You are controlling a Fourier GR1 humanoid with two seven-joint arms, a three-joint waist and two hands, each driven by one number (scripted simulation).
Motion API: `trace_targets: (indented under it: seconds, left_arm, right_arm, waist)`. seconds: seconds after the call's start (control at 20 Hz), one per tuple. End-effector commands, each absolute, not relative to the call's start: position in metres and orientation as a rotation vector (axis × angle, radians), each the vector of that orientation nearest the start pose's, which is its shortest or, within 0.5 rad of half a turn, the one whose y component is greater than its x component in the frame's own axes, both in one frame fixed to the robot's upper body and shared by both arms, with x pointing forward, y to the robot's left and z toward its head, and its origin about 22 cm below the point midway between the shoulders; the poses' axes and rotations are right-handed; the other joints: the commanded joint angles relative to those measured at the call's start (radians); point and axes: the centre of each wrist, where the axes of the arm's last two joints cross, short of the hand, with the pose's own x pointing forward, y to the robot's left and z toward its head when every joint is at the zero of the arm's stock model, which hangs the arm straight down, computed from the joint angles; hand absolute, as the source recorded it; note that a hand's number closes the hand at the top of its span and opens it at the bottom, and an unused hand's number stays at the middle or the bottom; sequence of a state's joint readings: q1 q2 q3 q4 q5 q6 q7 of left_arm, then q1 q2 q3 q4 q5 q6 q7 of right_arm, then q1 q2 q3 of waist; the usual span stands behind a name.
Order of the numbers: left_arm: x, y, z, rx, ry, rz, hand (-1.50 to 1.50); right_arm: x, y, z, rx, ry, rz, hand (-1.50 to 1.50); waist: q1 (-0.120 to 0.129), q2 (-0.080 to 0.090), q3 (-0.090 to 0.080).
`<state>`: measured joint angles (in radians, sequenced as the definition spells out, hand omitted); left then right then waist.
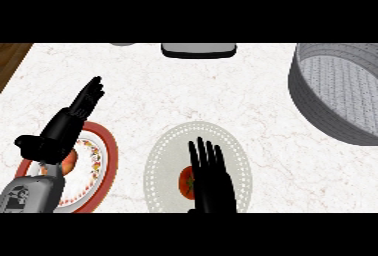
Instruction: Pick the tomato from the placemat and place it in the basket
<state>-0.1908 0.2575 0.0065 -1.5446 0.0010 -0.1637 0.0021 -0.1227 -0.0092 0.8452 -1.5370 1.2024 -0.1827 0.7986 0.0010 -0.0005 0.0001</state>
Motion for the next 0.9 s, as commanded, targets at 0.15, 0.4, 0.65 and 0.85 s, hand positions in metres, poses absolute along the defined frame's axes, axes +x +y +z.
trace_targets:
  seconds: [0.15,0.4,0.65,0.85]
  left_arm:
    - [0.277,0.266,0.059,0.042,-1.685,-0.386,0.0]
    - [0.275,0.259,0.049,0.048,-1.71,-0.365,0.0]
    - [0.286,0.27,0.056,0.047,-1.69,-0.37,0.0]
    - [0.275,0.266,0.055,0.026,-1.676,-0.39,0.0]
  right_arm:
    - [0.185,-0.036,-0.005,-0.808,-1.335,1.066,-1.5]
    - [0.176,-0.034,-0.017,-0.813,-1.252,1.216,1.5]
    - [0.177,-0.036,-0.031,-0.843,-1.297,1.212,1.5]
    - [0.186,-0.03,-0.029,-0.912,-1.345,1.323,1.5]
  waist:
    - [0.002,0.0,0.0]
    - [0.002,0.0,0.0]
    - [-0.001,0.001,0.0]
    - [0.006,0.0,0.0]
